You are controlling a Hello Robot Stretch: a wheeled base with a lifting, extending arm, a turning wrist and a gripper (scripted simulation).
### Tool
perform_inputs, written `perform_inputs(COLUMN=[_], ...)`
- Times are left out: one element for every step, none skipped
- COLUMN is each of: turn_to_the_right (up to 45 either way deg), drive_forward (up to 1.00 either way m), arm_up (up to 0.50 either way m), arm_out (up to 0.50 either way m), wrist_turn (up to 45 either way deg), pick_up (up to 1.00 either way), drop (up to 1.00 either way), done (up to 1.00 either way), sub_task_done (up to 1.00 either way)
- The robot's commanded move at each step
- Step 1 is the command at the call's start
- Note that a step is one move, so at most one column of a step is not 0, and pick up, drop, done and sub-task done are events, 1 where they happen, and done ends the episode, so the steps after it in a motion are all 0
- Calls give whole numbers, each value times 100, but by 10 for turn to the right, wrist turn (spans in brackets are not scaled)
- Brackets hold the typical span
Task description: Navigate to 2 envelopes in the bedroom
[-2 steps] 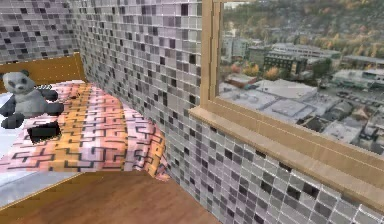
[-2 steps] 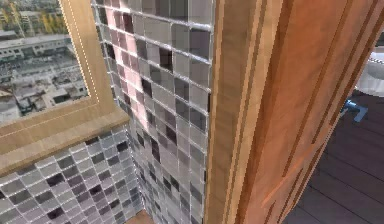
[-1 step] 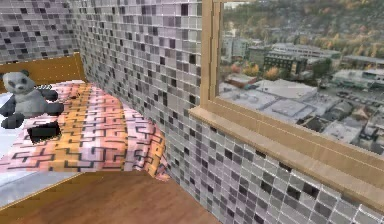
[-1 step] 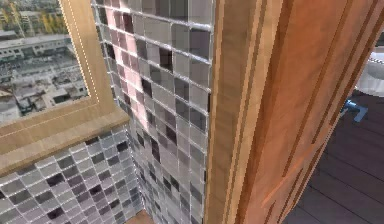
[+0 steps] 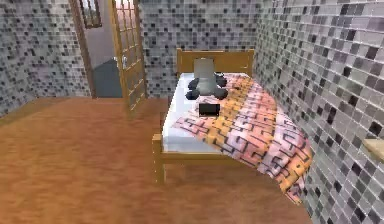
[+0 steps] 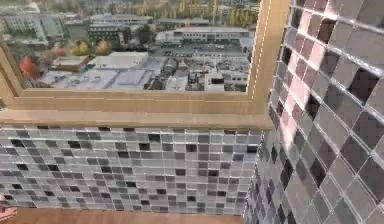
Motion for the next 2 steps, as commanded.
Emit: perform_inputs(turn_to_the_right=[-450, -450], drive_forward=[0, 0], arm_up=[0, 0], arm_out=[0, 0], wrist_turn=[0, 0], pick_up=[0, 0], drop=[0, 0], done=[0, 0], sub_task_done=[0, 0])
